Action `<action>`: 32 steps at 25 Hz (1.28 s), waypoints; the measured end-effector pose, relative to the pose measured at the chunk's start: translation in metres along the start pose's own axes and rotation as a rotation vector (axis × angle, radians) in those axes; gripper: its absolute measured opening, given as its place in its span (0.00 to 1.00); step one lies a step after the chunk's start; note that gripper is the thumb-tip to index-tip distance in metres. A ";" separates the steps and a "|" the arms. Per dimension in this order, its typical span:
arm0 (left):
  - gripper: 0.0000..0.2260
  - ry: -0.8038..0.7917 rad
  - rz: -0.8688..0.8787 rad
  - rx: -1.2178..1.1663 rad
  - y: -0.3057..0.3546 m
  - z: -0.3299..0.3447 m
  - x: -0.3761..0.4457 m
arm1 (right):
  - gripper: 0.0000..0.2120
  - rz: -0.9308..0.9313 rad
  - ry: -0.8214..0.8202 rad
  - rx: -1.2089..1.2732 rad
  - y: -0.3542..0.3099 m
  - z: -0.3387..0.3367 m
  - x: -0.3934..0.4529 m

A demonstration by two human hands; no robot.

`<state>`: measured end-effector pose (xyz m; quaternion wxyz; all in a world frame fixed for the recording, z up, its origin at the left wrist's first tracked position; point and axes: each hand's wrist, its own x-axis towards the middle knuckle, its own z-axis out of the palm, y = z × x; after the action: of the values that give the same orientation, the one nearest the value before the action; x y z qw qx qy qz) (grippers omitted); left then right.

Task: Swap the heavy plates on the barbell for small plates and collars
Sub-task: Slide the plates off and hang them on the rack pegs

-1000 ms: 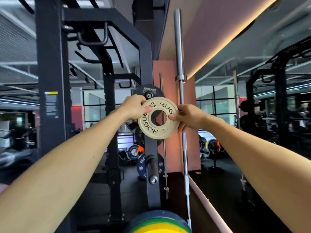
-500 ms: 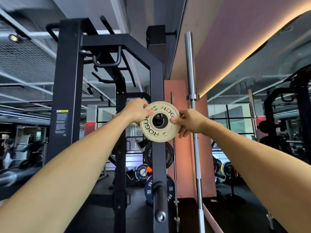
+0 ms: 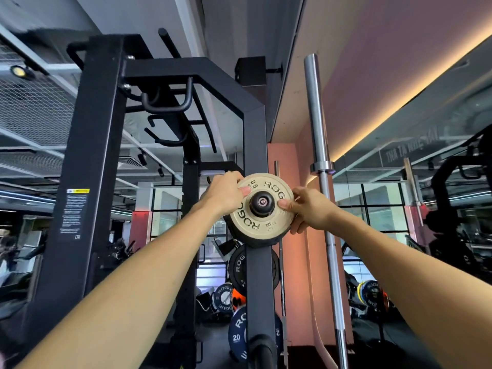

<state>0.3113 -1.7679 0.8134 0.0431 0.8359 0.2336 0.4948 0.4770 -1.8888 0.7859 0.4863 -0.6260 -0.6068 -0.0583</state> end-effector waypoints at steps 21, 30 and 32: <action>0.14 0.163 -0.046 0.389 -0.048 0.088 0.061 | 0.20 0.061 0.235 -0.157 0.098 0.043 0.094; 0.15 0.138 0.027 0.216 -0.074 0.093 0.062 | 0.12 0.110 0.262 0.012 0.090 0.057 0.081; 0.15 0.069 0.036 0.179 -0.079 0.089 0.054 | 0.13 0.130 0.249 0.037 0.090 0.060 0.073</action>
<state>0.3809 -1.6599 0.7881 -0.0487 0.8229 0.2629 0.5013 0.5380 -1.7780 0.7546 0.5723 -0.6427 -0.5009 -0.0926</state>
